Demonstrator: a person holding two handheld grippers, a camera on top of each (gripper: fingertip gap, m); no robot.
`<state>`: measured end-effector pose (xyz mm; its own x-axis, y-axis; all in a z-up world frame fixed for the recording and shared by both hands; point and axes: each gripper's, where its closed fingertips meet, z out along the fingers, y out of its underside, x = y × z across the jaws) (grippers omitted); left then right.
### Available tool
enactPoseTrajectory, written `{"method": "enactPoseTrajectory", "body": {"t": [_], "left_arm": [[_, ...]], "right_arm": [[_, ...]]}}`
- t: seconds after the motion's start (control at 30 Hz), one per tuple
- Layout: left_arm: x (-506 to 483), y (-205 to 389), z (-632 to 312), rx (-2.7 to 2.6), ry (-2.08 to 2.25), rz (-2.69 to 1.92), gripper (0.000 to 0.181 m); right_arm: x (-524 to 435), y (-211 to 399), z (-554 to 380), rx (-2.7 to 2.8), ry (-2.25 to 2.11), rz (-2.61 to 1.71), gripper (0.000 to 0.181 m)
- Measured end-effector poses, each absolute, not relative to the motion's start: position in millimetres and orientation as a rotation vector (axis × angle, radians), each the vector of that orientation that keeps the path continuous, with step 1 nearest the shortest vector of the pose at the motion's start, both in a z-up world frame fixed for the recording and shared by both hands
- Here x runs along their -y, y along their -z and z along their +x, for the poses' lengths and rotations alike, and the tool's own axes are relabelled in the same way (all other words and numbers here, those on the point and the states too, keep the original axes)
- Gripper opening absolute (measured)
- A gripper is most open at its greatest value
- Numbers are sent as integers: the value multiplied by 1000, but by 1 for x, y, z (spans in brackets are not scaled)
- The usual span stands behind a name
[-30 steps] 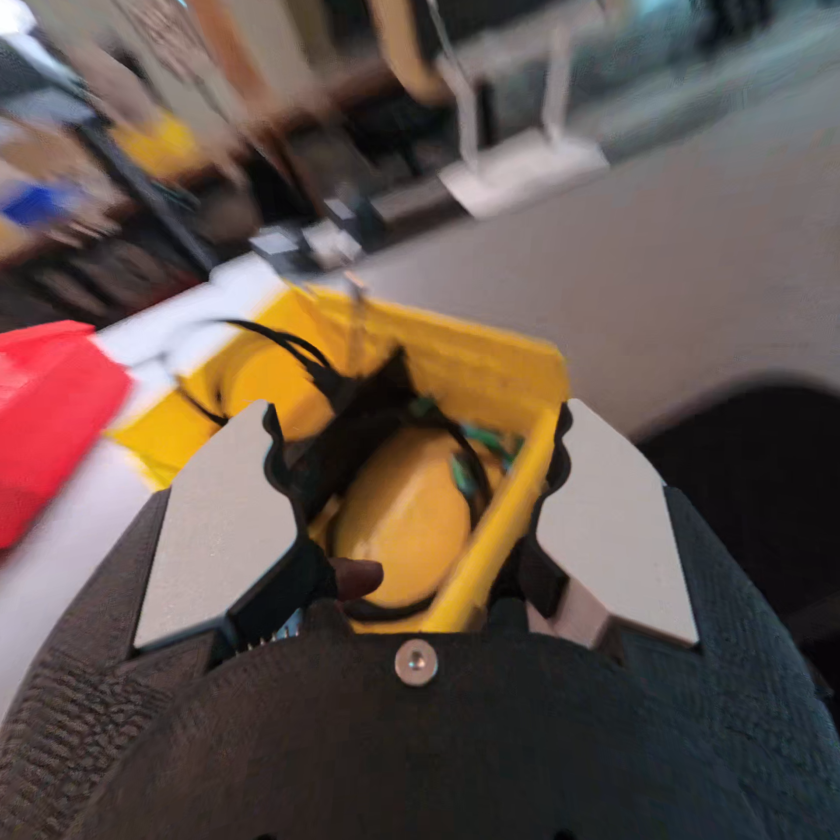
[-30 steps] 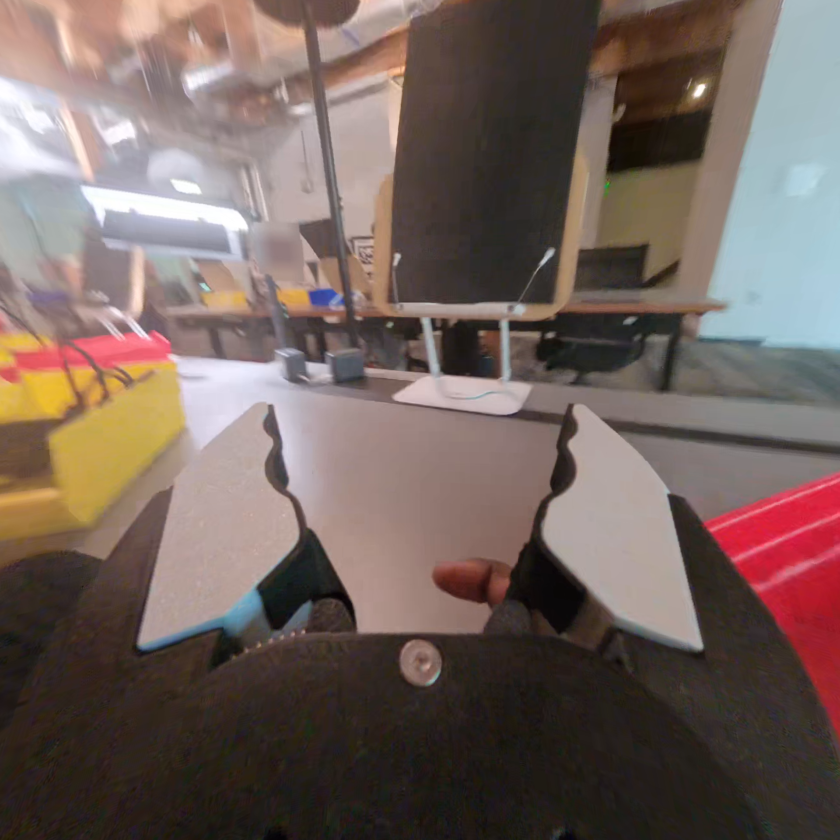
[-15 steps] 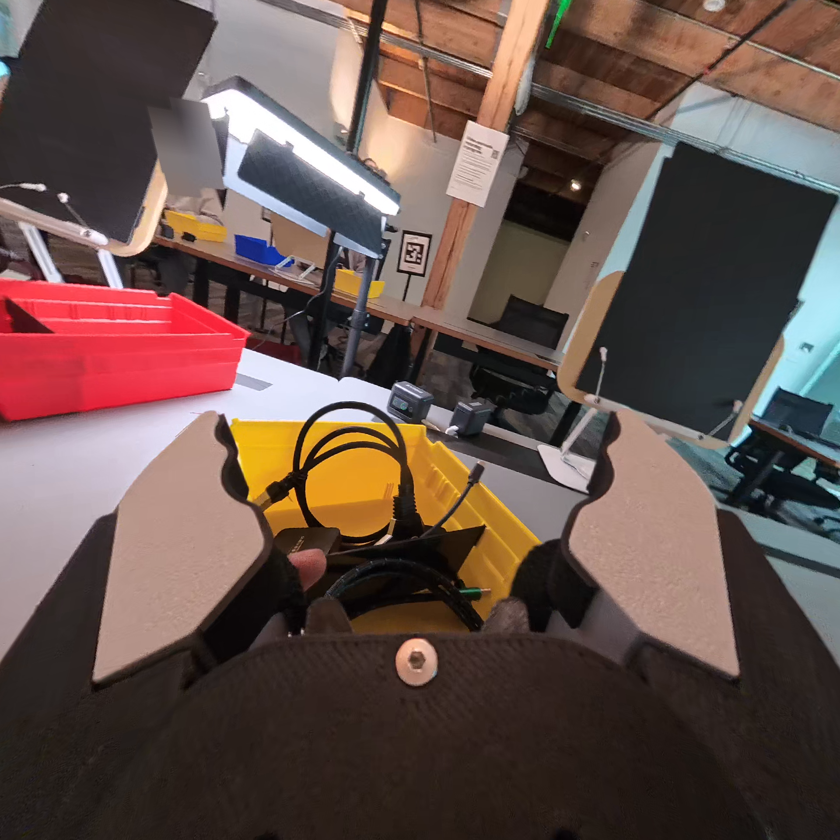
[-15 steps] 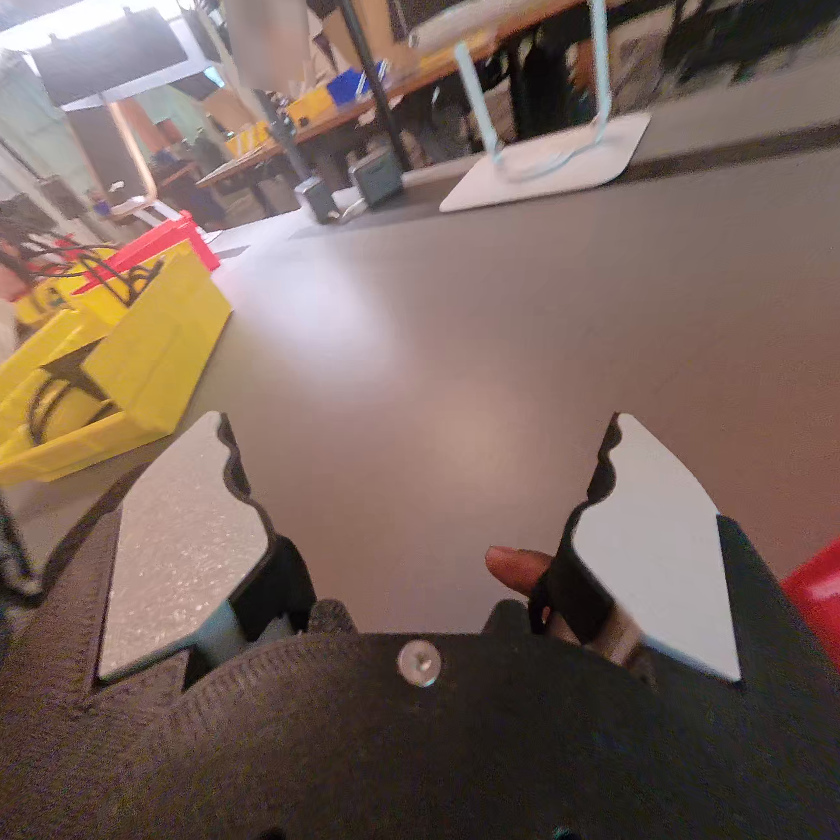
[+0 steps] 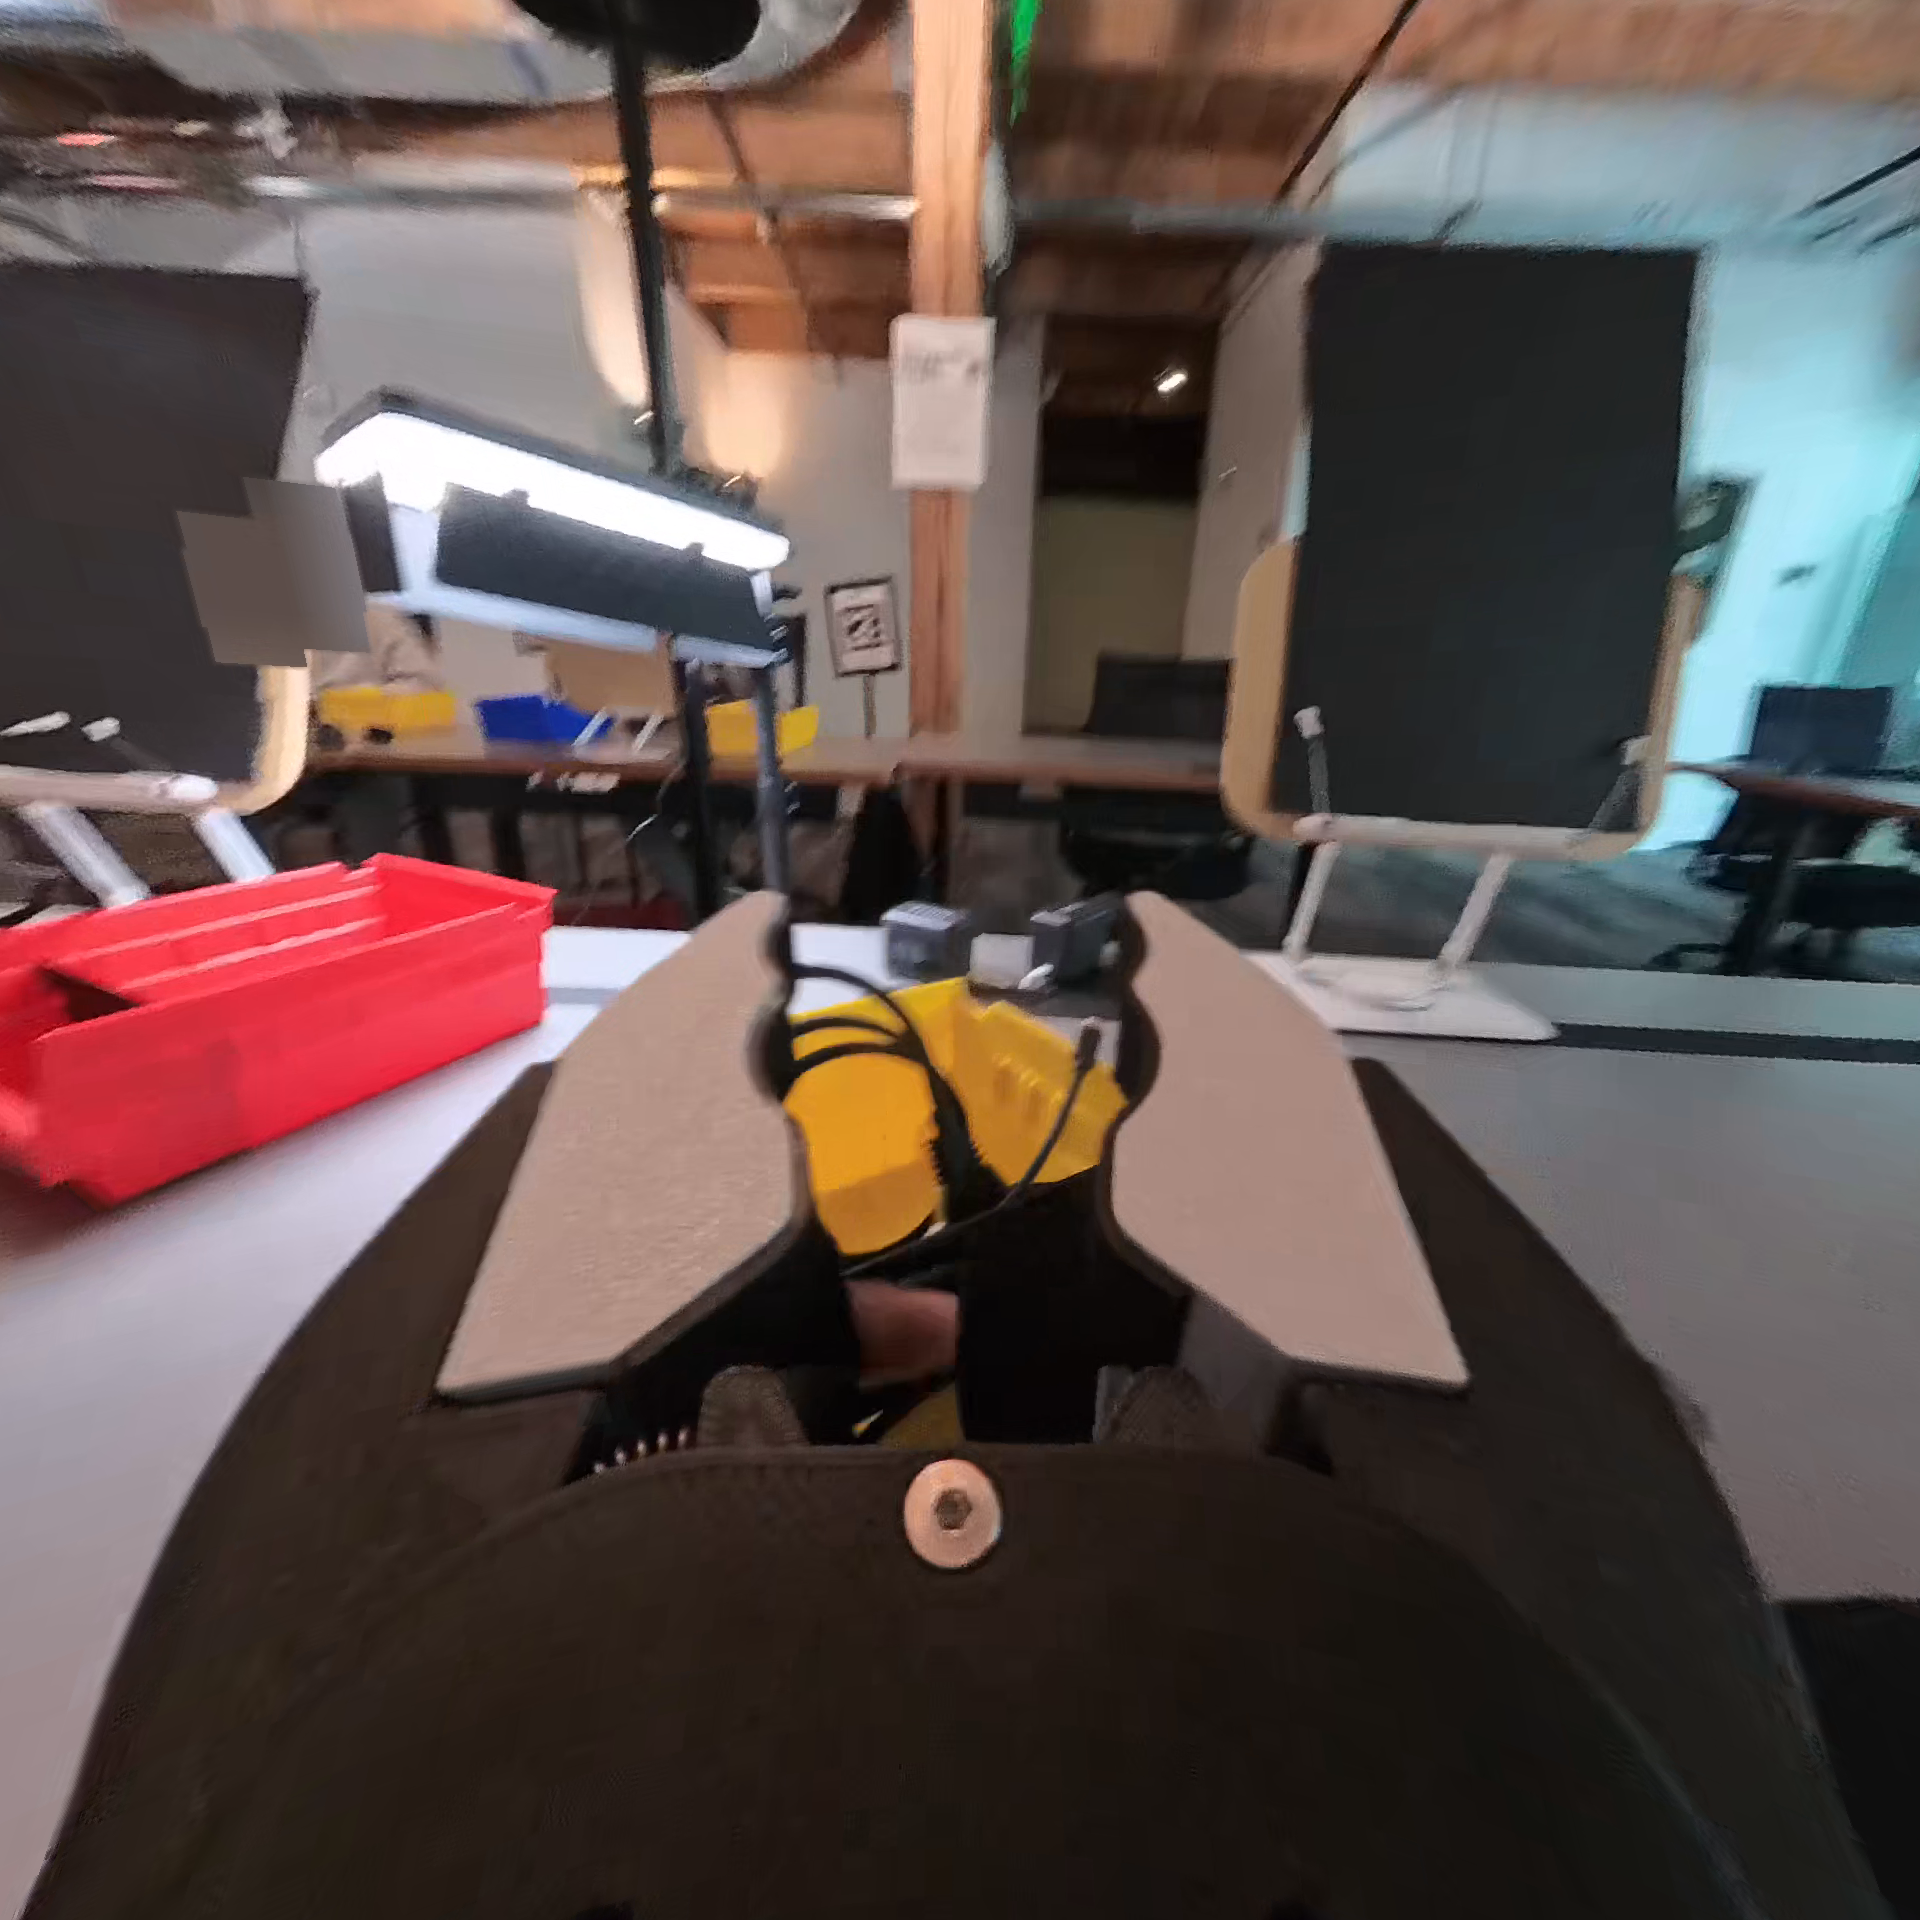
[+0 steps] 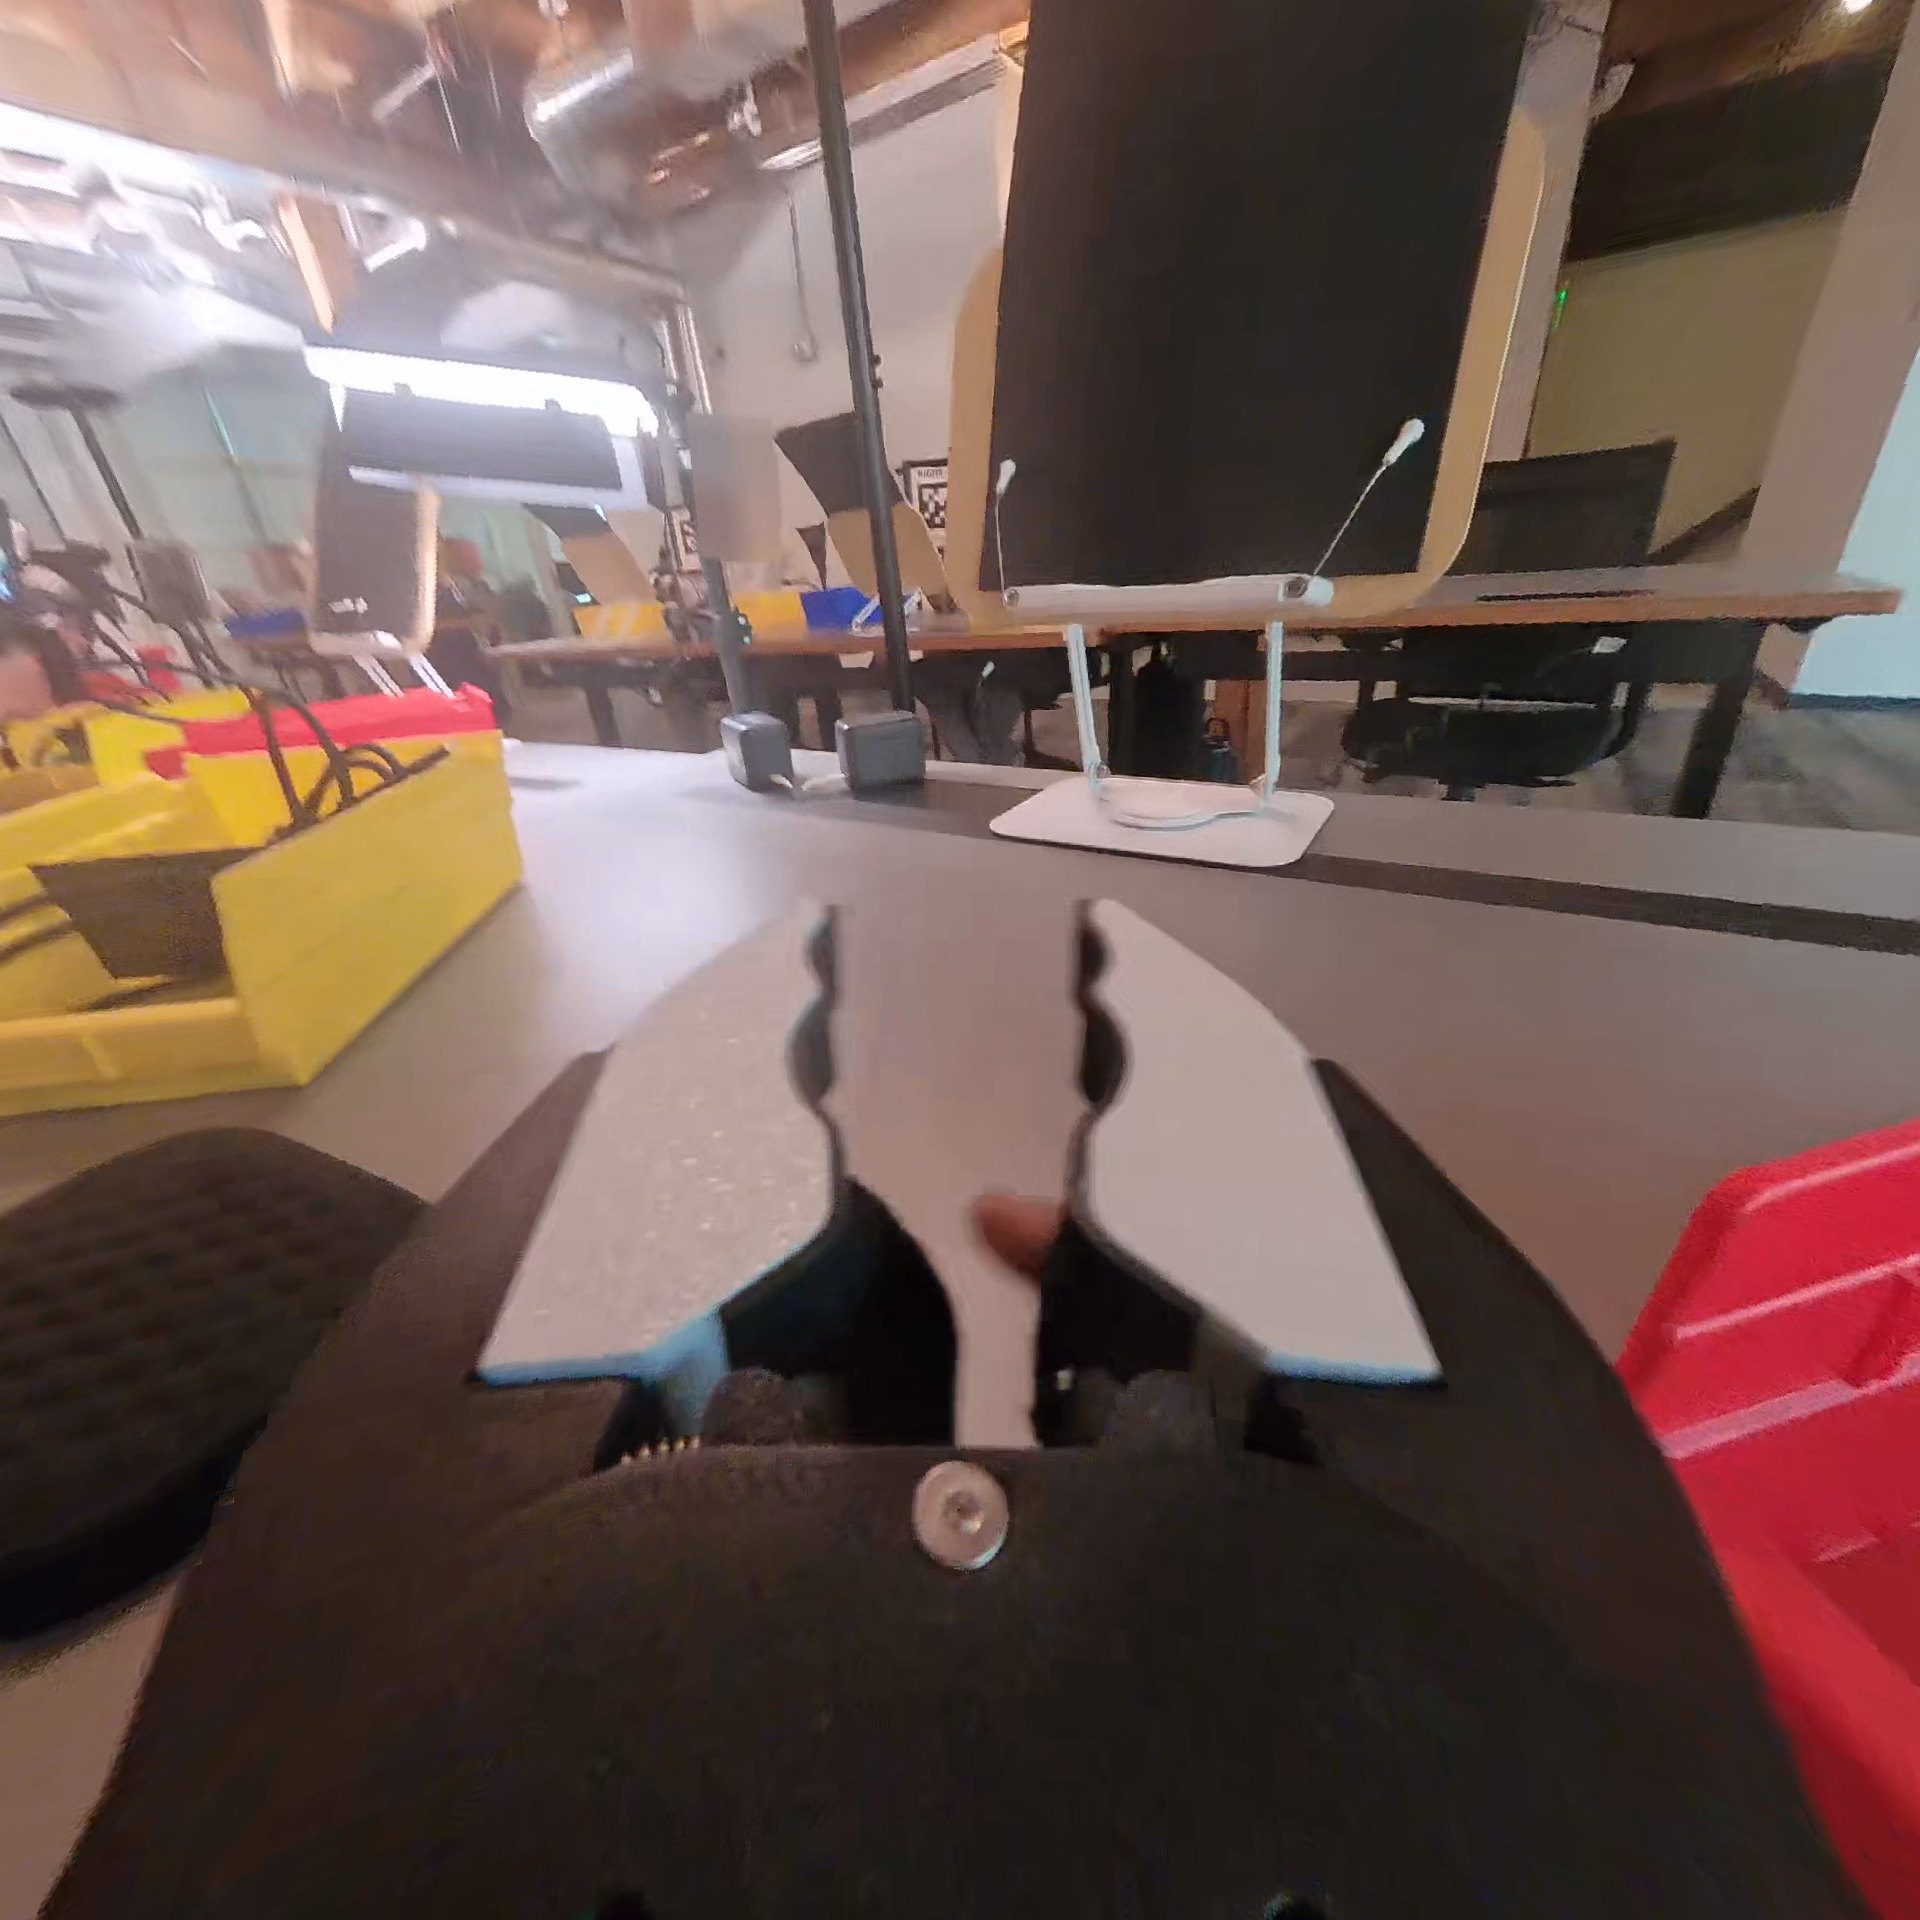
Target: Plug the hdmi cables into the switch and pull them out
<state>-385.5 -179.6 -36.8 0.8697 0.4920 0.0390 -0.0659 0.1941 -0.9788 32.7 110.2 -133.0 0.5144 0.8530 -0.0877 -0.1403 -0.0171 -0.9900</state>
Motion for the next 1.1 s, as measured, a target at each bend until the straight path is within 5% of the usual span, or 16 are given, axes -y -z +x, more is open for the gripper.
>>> {"method": "enactPoseTrajectory", "body": {"t": [0.1,0.13,0.17,0.23,0.27,0.33,0.43,0.5,0.53,0.57,0.67,0.83,1.1], "left_arm": [[180,50,-403,508,-450,-1393,120],[178,56,-405,513,-447,-1436,125],[175,61,-403,484,-451,-1473,123],[173,56,-391,367,-471,-1448,11],[173,48,-386,349,-455,-1396,7],[170,43,-378,338,-392,-1382,12],[155,62,-371,315,-310,-1501,50],[144,85,-372,339,-251,-1623,67],[141,95,-375,370,-236,-1676,72],[138,103,-377,402,-224,-1720,73],[119,109,-372,380,-147,-1788,73],[82,106,-384,249,-1,-1921,74],[37,163,-442,507,367,-2156,73]], "right_arm": [[-114,134,30,658,-961,-1392,94],[-114,134,30,653,-971,-1390,71],[-111,132,31,671,-965,-1365,48],[-101,122,37,697,-948,-1257,1],[-98,119,37,705,-948,-1228,0],[-102,119,39,677,-917,-1233,11],[-107,113,39,617,-912,-1201,75],[-101,116,34,663,-970,-1211,60],[-91,119,30,745,-1009,-1205,8],[-83,118,28,799,-1046,-1188,0],[-84,117,28,775,-1076,-1189,7],[-85,107,29,675,-1234,-1171,65],[-88,105,26,674,-1233,-1176,68]]}}
